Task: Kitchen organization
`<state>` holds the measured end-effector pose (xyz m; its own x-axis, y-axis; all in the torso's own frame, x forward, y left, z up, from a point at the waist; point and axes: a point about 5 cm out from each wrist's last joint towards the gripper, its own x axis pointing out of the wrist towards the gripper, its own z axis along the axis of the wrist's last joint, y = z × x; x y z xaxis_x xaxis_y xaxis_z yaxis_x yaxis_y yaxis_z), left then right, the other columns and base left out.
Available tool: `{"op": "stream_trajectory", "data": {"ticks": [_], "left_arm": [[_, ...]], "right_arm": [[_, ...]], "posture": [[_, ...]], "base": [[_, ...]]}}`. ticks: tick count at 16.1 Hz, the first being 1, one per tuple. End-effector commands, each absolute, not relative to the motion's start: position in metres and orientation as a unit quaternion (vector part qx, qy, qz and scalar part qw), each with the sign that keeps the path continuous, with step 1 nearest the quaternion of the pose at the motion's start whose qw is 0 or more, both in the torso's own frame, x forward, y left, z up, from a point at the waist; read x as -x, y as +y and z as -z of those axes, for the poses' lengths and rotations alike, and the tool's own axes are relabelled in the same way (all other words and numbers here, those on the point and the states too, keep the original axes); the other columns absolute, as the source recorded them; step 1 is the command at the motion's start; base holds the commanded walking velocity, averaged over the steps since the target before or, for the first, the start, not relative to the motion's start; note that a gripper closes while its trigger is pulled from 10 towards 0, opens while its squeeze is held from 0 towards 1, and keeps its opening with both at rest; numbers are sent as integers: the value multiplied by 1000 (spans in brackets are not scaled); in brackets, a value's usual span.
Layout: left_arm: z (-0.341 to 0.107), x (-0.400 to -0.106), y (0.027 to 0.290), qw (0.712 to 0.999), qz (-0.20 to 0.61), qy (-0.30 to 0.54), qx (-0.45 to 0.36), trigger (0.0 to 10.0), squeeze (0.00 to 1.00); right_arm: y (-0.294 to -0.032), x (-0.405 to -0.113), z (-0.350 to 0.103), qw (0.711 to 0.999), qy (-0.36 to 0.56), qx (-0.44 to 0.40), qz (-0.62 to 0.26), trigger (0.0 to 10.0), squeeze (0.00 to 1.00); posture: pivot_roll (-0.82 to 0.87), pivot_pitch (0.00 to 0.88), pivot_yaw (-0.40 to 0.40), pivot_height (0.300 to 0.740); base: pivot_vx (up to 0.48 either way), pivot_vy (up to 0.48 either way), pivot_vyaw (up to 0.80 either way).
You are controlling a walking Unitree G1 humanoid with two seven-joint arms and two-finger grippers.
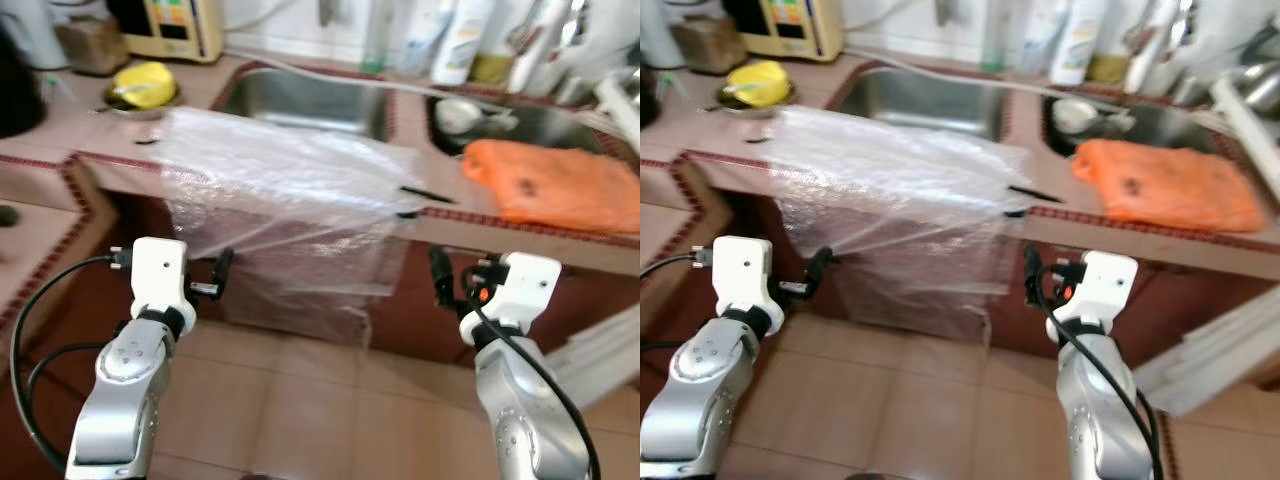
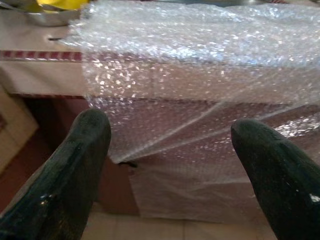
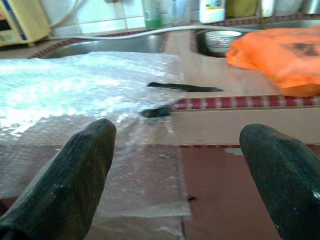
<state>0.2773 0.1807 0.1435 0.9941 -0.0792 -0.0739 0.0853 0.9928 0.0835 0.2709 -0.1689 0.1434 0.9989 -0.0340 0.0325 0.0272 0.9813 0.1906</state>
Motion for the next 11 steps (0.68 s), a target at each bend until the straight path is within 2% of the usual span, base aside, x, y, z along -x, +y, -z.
{"op": "stream_trajectory", "data": {"ticks": [1, 4, 7, 11], "left_arm": [[-143, -277, 175, 997, 55, 36, -39, 10000, 0], [-142, -278, 174, 997, 56, 38, -38, 10000, 0], [-145, -278, 174, 997, 53, 31, -41, 10000, 0], [-165, -281, 171, 998, 35, -26, -55, 10000, 0]], "right_arm": [[-175, -269, -147, 995, -27, -91, 29, 10000, 0], [-175, -270, -148, 995, -29, -91, 30, 10000, 0], [-175, -271, -155, 995, -41, -89, 29, 10000, 0], [-171, -274, -165, 995, -59, -84, 16, 10000, 0]], "posture": [[77, 114, -45, 740], [77, 115, -46, 740], [80, 115, -51, 740], [82, 109, -58, 740]], "base": [[0, 386, 0], [0, 272, 0], [0, 0, 0], [0, 0, 0]]}}
